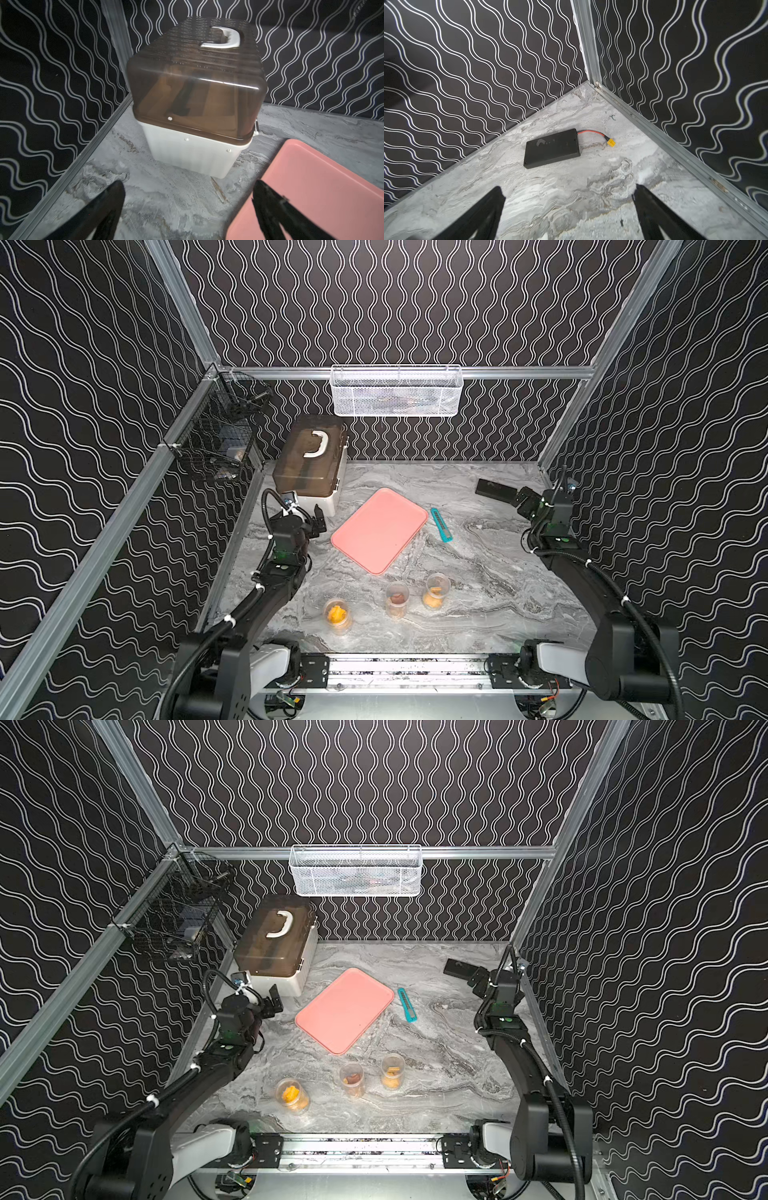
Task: Pour the cookies out of the jar
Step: Pick up the jar from the center of the board.
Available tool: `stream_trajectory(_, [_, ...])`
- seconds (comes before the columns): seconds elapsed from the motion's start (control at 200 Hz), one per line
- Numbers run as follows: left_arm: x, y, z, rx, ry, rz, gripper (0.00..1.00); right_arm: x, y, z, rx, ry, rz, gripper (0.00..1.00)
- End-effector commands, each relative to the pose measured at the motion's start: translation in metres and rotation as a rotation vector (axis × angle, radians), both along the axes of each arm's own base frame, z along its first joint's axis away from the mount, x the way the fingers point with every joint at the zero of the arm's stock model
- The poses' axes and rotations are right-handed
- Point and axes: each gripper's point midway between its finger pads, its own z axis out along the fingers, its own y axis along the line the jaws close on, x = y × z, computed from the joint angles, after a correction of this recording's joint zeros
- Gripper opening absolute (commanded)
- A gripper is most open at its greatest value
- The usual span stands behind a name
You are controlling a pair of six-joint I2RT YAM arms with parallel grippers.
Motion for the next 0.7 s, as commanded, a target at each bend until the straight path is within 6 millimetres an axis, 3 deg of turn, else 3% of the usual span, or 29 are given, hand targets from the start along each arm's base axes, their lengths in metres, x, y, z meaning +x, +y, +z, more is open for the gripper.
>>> stream_trajectory(0.0, [-0.017,0.005,-0.007,-0.117,0.125,0.069,0.99,-0.016,0.019,-0.014,0.143,0.132,0.055,1.00])
stream_trajectory(0.285, [-0.036,-0.030,0.026,-0.336,0.263,-0.049,0.99,-0.029,0.091,0.010,0.375,0.247,0.350,1.00])
stream_trajectory(0.455, [-0.055,-0.061,0.040,-0.427,0.301,-0.206,0.99,-0.053,0.129,0.022,0.353,0.273,0.477,1.00])
stream_trajectory(0.585, [-0.071,-0.096,0.051,-0.469,0.371,-0.415,0.99,-0.079,0.156,0.022,0.362,0.295,0.581,1.00])
stream_trajectory(0.696, [-0.086,-0.113,0.056,-0.472,0.417,-0.535,0.99,-0.100,0.174,0.022,0.384,0.363,0.661,1.00])
